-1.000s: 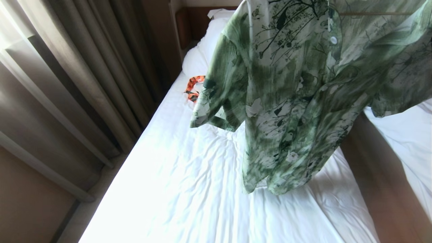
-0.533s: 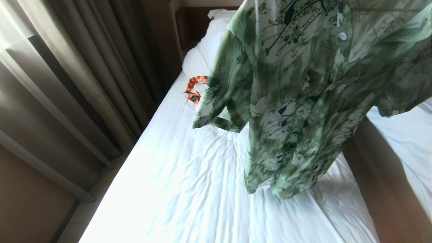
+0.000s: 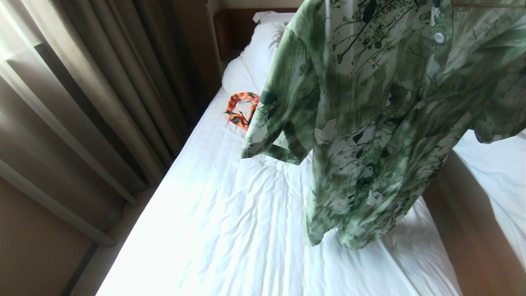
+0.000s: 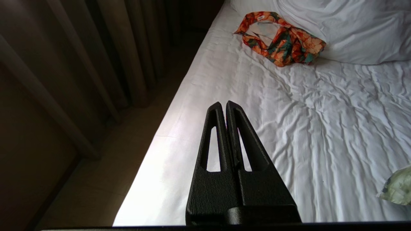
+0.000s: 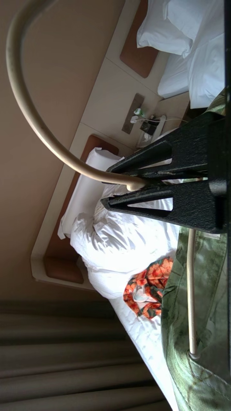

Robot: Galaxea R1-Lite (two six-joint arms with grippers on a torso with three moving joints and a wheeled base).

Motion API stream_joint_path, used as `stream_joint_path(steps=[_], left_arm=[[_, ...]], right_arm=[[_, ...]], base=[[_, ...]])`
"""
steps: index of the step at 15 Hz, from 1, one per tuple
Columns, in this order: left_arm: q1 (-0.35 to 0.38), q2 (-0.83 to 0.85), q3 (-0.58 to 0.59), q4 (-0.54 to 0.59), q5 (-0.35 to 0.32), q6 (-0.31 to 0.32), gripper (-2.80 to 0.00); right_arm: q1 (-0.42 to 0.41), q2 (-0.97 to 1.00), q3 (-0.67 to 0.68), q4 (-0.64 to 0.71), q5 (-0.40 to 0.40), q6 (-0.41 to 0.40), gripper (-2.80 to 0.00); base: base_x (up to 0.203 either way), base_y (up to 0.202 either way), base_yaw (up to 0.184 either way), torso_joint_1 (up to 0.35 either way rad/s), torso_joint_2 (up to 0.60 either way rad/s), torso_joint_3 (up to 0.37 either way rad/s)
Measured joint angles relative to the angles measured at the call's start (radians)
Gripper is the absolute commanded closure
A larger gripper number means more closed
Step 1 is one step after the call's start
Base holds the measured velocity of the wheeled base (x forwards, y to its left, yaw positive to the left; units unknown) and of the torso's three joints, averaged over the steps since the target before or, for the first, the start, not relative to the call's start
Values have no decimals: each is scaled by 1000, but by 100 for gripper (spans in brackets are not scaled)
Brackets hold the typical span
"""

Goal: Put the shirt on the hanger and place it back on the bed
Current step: Take the clothes hanger out of the clothes

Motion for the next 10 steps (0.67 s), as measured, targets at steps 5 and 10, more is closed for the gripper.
stream_joint_path(steps=[5, 10], left_arm=[[0, 4, -7, 0, -1, 0, 0], [-3, 15, -5, 0, -9, 1, 0]], right_arm=[[0, -6, 2, 0, 0, 0, 0], [1, -6, 7, 0, -1, 0, 0]], base=[[0, 0, 0, 0, 0, 0], [0, 0, 0, 0, 0, 0]])
